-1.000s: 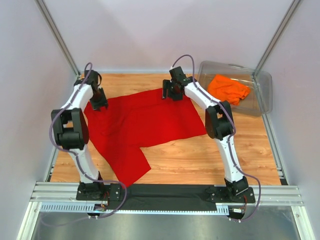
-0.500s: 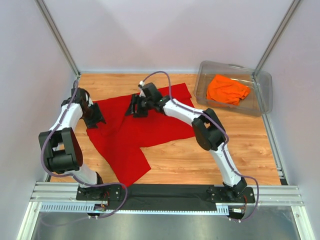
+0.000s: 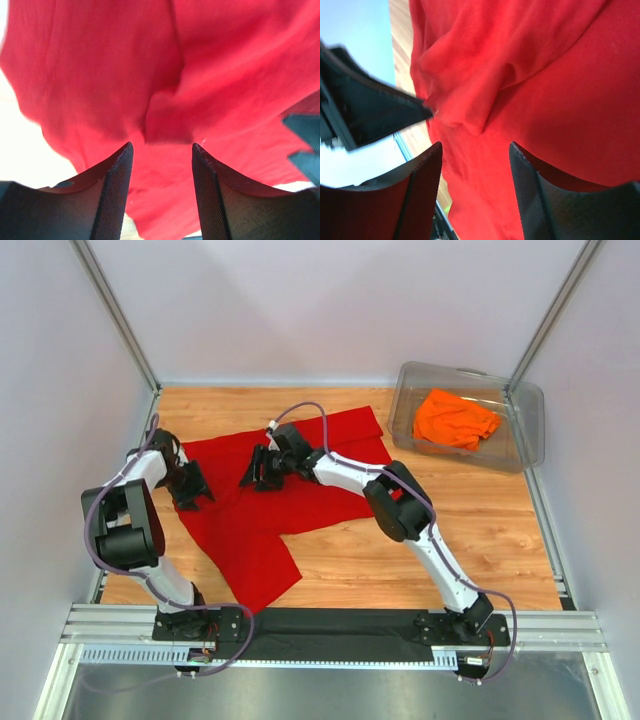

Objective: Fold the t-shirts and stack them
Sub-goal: Fold the tshirt

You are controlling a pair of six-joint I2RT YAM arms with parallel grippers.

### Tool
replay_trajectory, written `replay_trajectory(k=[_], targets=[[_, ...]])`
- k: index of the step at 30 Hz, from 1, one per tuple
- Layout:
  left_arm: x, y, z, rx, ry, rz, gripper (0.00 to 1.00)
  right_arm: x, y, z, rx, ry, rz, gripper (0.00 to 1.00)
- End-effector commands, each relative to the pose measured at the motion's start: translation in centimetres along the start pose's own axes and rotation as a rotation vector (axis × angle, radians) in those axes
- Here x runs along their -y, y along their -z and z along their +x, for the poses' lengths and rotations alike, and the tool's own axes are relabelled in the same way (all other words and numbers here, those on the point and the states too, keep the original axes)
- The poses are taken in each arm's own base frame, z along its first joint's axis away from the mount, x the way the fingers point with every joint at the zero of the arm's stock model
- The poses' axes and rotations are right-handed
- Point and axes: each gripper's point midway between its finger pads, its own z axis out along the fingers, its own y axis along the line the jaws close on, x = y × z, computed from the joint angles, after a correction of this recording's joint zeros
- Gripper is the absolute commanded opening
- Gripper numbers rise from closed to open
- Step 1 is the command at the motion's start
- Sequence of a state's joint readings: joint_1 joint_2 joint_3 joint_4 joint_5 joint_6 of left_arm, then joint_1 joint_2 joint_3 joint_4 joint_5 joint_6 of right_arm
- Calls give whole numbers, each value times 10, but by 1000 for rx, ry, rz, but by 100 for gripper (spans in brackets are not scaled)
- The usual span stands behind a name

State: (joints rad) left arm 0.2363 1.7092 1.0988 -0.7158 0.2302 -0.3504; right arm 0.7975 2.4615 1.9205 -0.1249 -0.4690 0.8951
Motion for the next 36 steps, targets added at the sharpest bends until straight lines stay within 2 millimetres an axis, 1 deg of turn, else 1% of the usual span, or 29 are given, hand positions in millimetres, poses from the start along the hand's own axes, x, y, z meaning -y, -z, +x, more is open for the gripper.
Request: replay_trajectory(k=[1, 5, 7, 8, 9, 11, 12, 13, 14, 15, 16, 17, 18, 19, 21, 22, 23, 24, 26, 27, 28, 29, 30, 31, 32, 33, 34, 35, 36], targets=[[1, 12, -1, 71, 18, 9, 57, -20, -8, -13, 41, 18, -56, 56], [4, 5, 0, 46, 20, 33, 50, -20, -20, -13, 38, 20, -57, 54], [6, 2, -2, 40, 22, 43, 45, -21, -28, -14, 38, 17, -60, 51], [6, 0, -2, 36, 22, 44, 36, -21, -30, -14, 39, 9, -61, 50], [6, 1, -2, 36, 24, 47, 29, -21, -33, -12, 35, 4, -63, 49], [8, 5, -4, 48, 22, 48, 19, -20, -35, -13, 33, -7, -62, 40], [9, 12, -7, 74, 21, 50, 18, -20, -34, -13, 31, -11, -61, 36], [10, 16, -7, 83, 20, 51, 16, -21, -33, -12, 28, -10, -63, 26], [11, 20, -7, 88, 20, 53, 11, -26, -29, -13, 26, -11, -69, 20], [13, 28, -8, 109, 21, 61, 9, -29, -25, -16, 31, -9, -71, 14], [15, 33, -8, 120, 16, 65, 5, -32, -20, -14, 19, -17, -59, 0], [15, 37, -6, 118, 20, 63, 0, -41, -10, -18, 23, -13, -63, 0], [16, 44, -7, 138, 14, 65, 0, -46, -4, -19, 20, -6, -61, 0], [18, 48, -7, 143, 13, 66, 0, -44, 3, -18, 7, -18, -36, 0], [17, 57, -4, 153, 16, 62, 0, -50, 17, -22, -5, -30, -25, 0], [16, 60, -3, 157, 29, 60, 0, -50, 23, -16, -43, -49, -24, 0], [16, 64, -2, 161, 34, 64, 0, -50, 26, -15, -53, -64, -22, 0], [17, 70, -3, 178, 35, 70, 0, -49, 29, -15, -58, -82, -19, 4], [13, 75, -12, 219, 57, 73, 0, -57, 27, -23, -33, -68, -64, 9], [14, 74, -17, 226, 66, 87, 0, -60, 24, -30, -6, -61, -83, 12], [15, 75, -26, 238, 71, 103, 0, -61, 14, -41, 27, -53, -104, 21], [18, 75, -35, 250, 73, 123, 0, -73, 9, -57, 91, -25, -166, 26], [18, 64, -42, 220, 83, 145, 0, -75, 3, -68, 122, -17, -193, 35], [23, 67, -57, 241, 72, 163, 0, -82, -5, -80, 142, 3, -259, 43], [24, 62, -67, 244, 67, 177, 0, -82, -8, -85, 149, -2, -279, 46], [24, 49, -71, 209, 76, 192, 0, -81, -8, -88, 149, -10, -290, 48], [23, 49, -83, 224, 77, 195, 0, -73, -7, -91, 141, -32, -279, 50], [20, 45, -89, 225, 81, 187, 0, -66, -4, -83, 113, -28, -252, 50], [17, 37, -91, 213, 81, 179, 0, -58, 0, -79, 102, -18, -216, 50]])
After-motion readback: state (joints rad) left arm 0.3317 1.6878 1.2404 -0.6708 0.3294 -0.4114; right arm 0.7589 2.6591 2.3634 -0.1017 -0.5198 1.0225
